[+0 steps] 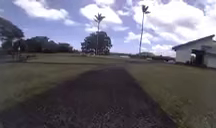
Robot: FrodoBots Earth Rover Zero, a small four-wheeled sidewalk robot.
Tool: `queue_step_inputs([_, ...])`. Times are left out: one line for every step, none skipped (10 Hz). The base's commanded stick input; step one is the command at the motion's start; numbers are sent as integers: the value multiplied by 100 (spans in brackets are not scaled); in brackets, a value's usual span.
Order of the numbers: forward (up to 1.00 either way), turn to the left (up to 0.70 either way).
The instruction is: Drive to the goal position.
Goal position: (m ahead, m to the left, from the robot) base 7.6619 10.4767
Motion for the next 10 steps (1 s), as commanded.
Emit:
queue_step_inputs([50,0])
queue_step_inputs([50,0])
queue_step_inputs([50,0])
queue_step_inputs([50,0])
queue_step_inputs([50,0])
queue_step_inputs([50,0])
queue_step_inputs([50,0])
queue_step_inputs([50,0])
queue_step_inputs([50,0])
queue_step_inputs([50,0])
